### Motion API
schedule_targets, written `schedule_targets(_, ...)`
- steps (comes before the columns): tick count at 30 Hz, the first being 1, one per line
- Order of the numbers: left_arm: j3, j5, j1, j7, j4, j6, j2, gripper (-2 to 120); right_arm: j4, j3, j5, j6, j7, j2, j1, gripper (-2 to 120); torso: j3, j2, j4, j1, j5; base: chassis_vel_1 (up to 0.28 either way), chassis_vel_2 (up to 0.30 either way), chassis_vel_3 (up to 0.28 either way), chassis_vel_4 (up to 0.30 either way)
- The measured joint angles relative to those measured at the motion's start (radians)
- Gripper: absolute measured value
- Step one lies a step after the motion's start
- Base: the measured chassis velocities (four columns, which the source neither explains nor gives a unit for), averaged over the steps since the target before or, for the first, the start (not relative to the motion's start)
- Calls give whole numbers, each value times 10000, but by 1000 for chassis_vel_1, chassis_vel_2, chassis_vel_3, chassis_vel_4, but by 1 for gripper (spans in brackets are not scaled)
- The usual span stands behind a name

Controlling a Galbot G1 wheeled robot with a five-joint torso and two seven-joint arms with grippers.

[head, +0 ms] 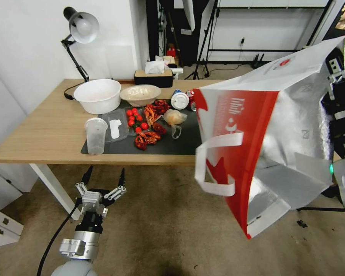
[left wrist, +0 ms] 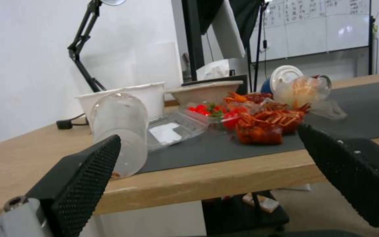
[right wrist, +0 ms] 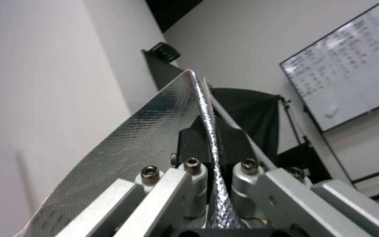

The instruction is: Pick up the food delivery bag from the floor and place it on the table.

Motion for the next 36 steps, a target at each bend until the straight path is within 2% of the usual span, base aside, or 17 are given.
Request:
schedule_targets(6,137,330,57,10,-12,-5,-241,100,-1155,-768,342,280,997,-511,1264,0,-2,-5,3,-1,0,0,0,0,0)
schedule_targets(14,136,615,258,15,-80,-88,-494,100,-2243,-1997,391,306,1953,-601,2525,0,-5,-9,1,-4,-1,0,0,0,0)
schedule_targets(18,161,769,350,18,-155,-128,-620,100,-2935,-2551,245,306,1973,-674,3015,0,-5,-11,3,-5,0,0,0,0,0)
schedule_targets(30,218,1011,504,32,-251,-238,-864,100,-4565,-3090,-43,52,1780,-1082,3882,0,-8,-13,2,-6,1,0,0,0,0)
schedule_targets(33,254,1059,502,34,-259,-238,-903,100,-4986,-3255,-121,-4,1495,-1243,4043,7,-7,-13,1,-6,0,0,0,0,0)
schedule_targets(36,279,1094,486,37,-262,-238,-924,100,-5680,-3643,-231,-42,897,-1502,4436,22,-7,-14,1,-6,1,0,0,0,0)
